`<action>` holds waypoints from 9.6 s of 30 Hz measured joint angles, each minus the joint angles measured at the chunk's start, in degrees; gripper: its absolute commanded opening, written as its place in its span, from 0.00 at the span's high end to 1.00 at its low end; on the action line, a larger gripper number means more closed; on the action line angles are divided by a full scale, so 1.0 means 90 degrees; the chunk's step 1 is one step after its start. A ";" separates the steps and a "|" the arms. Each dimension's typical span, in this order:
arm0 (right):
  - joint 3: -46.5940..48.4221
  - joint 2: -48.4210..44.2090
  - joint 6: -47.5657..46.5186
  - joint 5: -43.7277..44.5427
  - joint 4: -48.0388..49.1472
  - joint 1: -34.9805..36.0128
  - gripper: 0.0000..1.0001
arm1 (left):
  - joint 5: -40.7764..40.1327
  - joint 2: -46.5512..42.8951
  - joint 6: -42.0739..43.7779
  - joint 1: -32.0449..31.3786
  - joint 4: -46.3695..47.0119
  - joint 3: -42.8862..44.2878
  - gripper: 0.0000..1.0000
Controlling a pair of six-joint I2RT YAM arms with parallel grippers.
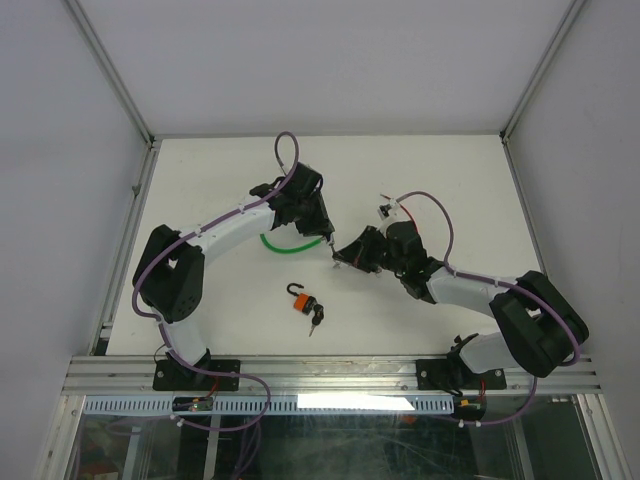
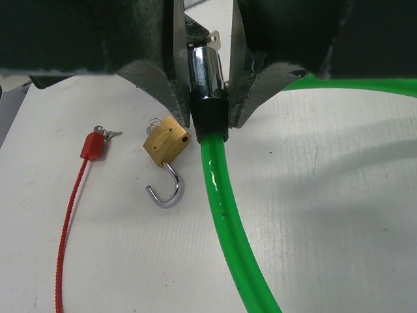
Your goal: Unlock with the key
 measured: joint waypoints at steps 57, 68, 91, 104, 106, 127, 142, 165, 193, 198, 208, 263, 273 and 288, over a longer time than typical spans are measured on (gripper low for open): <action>-0.0117 0.0301 0.0301 0.0070 0.0493 -0.0119 1.00 | 0.0010 -0.0311 -0.0568 -0.0170 0.0780 -0.0787 1.00; -0.0107 0.0452 -0.0146 -0.0114 0.1166 -0.0321 1.00 | -0.0296 -0.0665 -0.1071 -0.0180 0.1569 -0.1287 1.00; 0.0189 0.0935 0.2208 -0.2807 0.3733 -0.1241 1.00 | -0.0372 -0.2919 -0.1137 -0.0185 0.5491 -0.3764 1.00; 0.0282 0.2038 0.3699 -0.3713 0.5144 -0.1243 0.96 | -0.0333 -0.3230 -0.1013 -0.0182 0.6669 -0.4745 1.00; 0.0282 0.2052 0.3718 -0.3757 0.5212 -0.1239 0.90 | -0.0328 -0.3310 -0.1066 -0.0168 0.6710 -0.4830 1.00; 0.1549 -0.0476 -0.1763 -0.2565 -0.0908 -0.1292 0.44 | 0.0015 -0.3684 -0.1615 0.0165 0.5600 -0.4915 1.00; 0.2565 -0.0277 -0.3196 -0.0304 -0.2907 0.0389 0.48 | 0.0015 -0.3684 -0.1644 0.0165 0.5457 -0.4855 1.00; 0.2912 0.0262 -0.2849 0.0121 -0.3126 0.0627 1.00 | 0.0005 -0.3713 -0.1756 0.0165 0.5243 -0.4821 0.44; 0.2302 0.0107 -0.2217 0.0532 -0.2497 0.0896 1.00 | 0.0452 -0.3337 -0.4760 0.0663 0.5241 -0.6139 0.31; 0.2273 0.0097 -0.2188 0.0549 -0.2482 0.0928 1.00 | 0.0627 -0.2688 -0.5034 0.0665 0.5751 -0.6013 0.48; 0.1953 -0.0172 -0.2161 0.0556 -0.2543 0.0962 1.00 | 0.0408 -0.2147 -0.5260 0.0811 0.5816 -0.5639 1.00; 0.1542 0.1382 -0.2271 0.0566 -0.2851 0.0046 0.47 | -0.2883 -0.3310 -0.0872 0.1416 -0.1095 -0.4216 0.20; 0.1724 0.0551 -0.2674 0.0896 -0.3592 0.0046 0.21 | -0.3407 -0.5161 -0.0821 0.1416 -0.1676 -0.3592 0.01; 0.1702 -0.4240 -0.3689 0.3262 -0.4573 -0.0090 0.00 | -0.3837 -0.8580 0.1025 0.1416 -0.1331 -0.2866 0.01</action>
